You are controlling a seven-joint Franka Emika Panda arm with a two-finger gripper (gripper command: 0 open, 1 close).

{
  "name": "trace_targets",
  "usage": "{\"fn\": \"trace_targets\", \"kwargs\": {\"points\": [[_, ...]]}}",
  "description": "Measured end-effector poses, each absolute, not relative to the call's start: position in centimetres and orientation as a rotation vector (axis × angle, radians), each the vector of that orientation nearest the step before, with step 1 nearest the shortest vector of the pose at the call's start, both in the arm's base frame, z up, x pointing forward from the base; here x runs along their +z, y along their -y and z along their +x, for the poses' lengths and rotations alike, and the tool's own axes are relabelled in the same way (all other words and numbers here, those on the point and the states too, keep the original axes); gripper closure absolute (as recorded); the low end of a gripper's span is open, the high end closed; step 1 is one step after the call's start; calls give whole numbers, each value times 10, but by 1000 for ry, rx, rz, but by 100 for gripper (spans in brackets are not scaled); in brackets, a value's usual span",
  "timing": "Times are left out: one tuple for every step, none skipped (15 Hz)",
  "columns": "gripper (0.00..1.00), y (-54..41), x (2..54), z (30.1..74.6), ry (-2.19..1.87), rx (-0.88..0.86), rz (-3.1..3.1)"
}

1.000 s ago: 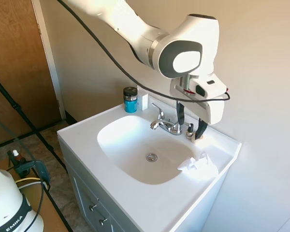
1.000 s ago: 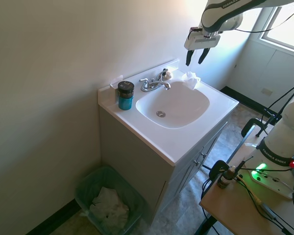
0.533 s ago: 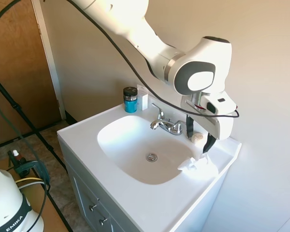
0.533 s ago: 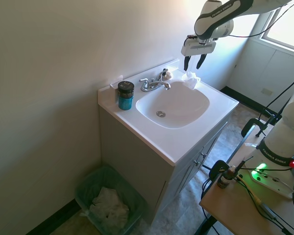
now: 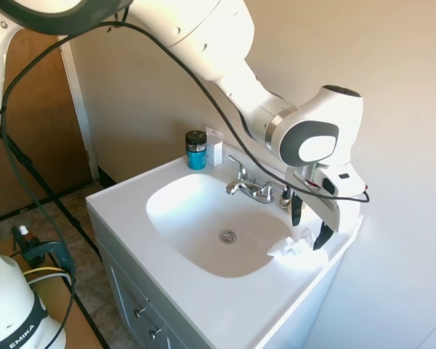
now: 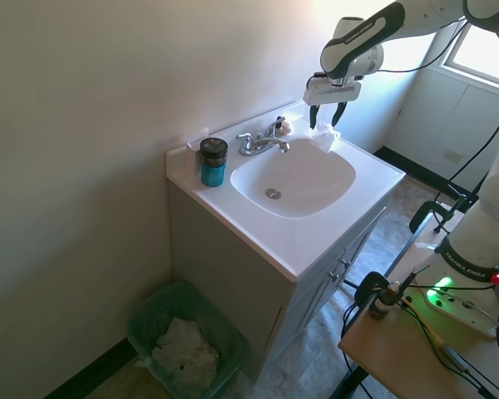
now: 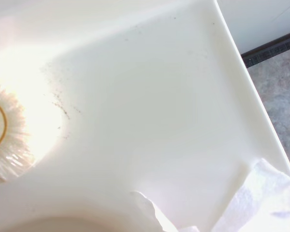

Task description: Throw the tissue in the trash bin

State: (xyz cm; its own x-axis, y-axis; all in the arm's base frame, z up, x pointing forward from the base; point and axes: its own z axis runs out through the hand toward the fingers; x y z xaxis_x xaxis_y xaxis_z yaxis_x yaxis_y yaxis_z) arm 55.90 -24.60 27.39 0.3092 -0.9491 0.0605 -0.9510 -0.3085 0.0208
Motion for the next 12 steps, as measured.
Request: {"fn": "trace_targets", "kwargs": {"points": [[100, 246, 269, 559, 1820, 46, 2496], [100, 247, 267, 558, 1827, 39, 2493], [100, 247, 264, 558, 1836, 33, 2491], [100, 248, 263, 558, 1845, 28, 2489], [100, 248, 262, 558, 1850, 25, 2488], [100, 248, 261, 557, 1853, 21, 2489], [100, 248, 260, 557, 1853, 18, 2489], [100, 248, 259, 557, 1853, 16, 2489], [100, 248, 257, 557, 1853, 12, 2490], [100, 248, 255, 557, 1853, 7, 2489], [100, 248, 253, 557, 1852, 2, 2489], [100, 248, 251, 556, 1852, -1, 2488]]}}
